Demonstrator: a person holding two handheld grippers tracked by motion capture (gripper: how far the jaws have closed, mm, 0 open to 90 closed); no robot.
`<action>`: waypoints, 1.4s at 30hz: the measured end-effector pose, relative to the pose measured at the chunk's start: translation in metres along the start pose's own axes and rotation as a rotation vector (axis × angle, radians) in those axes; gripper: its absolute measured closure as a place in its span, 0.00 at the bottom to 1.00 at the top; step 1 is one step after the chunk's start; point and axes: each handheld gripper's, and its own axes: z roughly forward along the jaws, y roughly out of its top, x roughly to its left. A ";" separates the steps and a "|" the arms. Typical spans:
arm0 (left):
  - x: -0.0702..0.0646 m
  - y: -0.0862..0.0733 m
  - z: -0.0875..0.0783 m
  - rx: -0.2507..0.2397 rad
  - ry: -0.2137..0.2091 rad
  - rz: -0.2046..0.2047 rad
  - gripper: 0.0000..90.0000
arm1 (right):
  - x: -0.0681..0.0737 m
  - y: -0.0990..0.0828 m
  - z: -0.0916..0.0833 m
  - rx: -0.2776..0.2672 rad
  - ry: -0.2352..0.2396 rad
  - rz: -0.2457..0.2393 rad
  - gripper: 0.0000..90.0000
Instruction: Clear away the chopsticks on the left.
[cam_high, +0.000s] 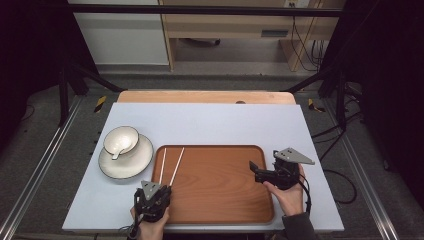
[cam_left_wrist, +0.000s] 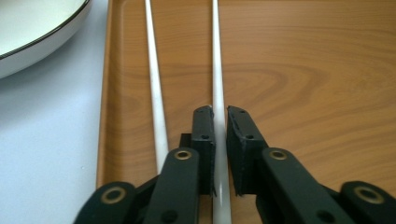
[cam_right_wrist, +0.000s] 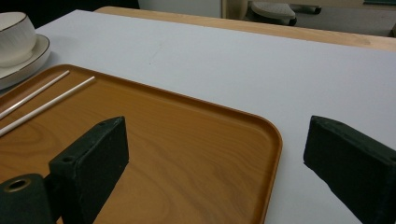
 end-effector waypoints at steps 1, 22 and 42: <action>0.000 0.000 0.000 0.000 -0.002 0.001 0.90 | 0.000 0.000 0.000 -0.002 -0.002 -0.004 0.08; 0.016 0.048 -0.019 -0.107 -0.256 0.112 0.62 | -0.005 0.001 -0.004 -0.016 -0.007 0.022 0.07; 0.084 0.067 -0.037 -0.133 -0.260 0.182 0.32 | -0.012 -0.001 -0.008 -0.019 -0.030 0.034 0.07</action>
